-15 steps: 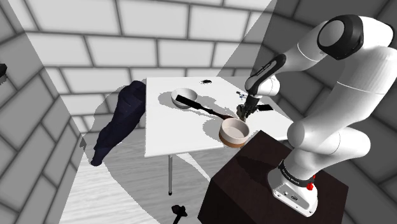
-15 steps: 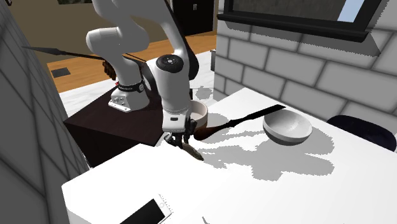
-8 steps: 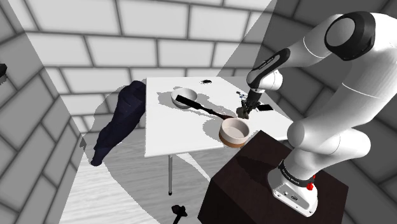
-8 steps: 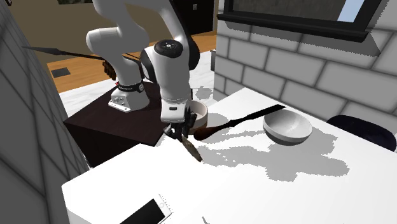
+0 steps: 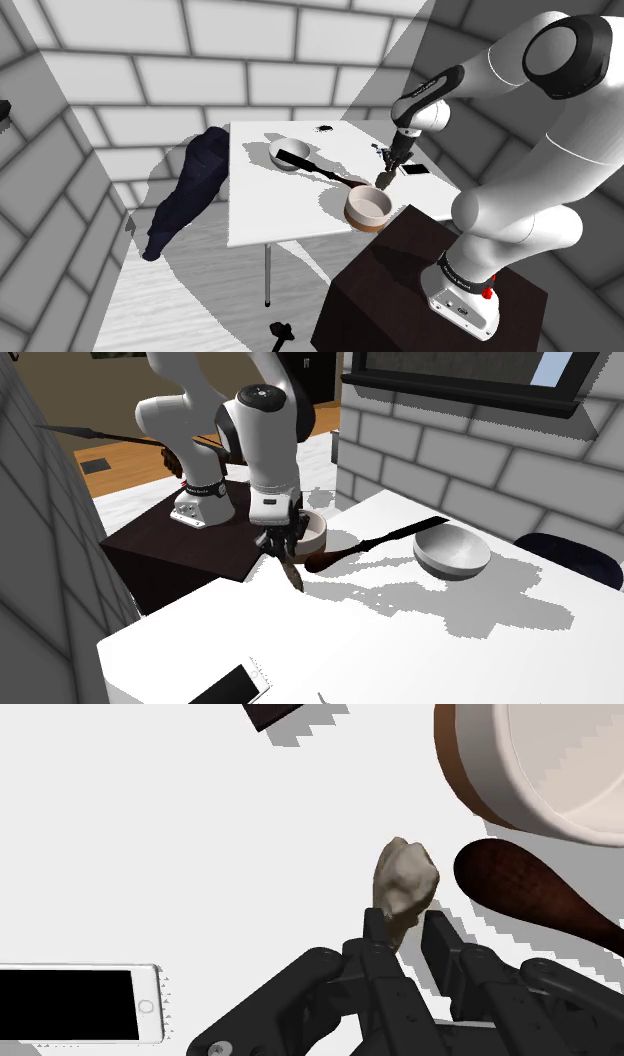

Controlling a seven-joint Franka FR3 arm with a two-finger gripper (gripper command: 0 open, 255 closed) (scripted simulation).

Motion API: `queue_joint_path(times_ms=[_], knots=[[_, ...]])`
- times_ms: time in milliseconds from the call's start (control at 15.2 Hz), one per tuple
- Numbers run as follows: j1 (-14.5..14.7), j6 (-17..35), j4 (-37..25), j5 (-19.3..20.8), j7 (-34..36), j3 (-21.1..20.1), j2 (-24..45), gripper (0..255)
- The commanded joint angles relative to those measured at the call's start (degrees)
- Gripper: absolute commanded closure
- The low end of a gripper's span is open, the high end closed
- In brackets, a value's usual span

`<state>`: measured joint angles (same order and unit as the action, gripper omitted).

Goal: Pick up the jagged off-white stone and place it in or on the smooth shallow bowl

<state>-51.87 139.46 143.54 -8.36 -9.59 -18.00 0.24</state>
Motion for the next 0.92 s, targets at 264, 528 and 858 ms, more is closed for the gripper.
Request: queue_joint_path(times_ms=[264,528,858], knots=[[-0.1,-5.3,-1.2,-1.0,-0.6,0.2,-4.2,255],[1.9,-5.7,4.2,-4.1,0.3,-1.3,-10.2,255],[6.6,-6.2,12.3,-9.8,2.6,-3.8,-19.6,255]])
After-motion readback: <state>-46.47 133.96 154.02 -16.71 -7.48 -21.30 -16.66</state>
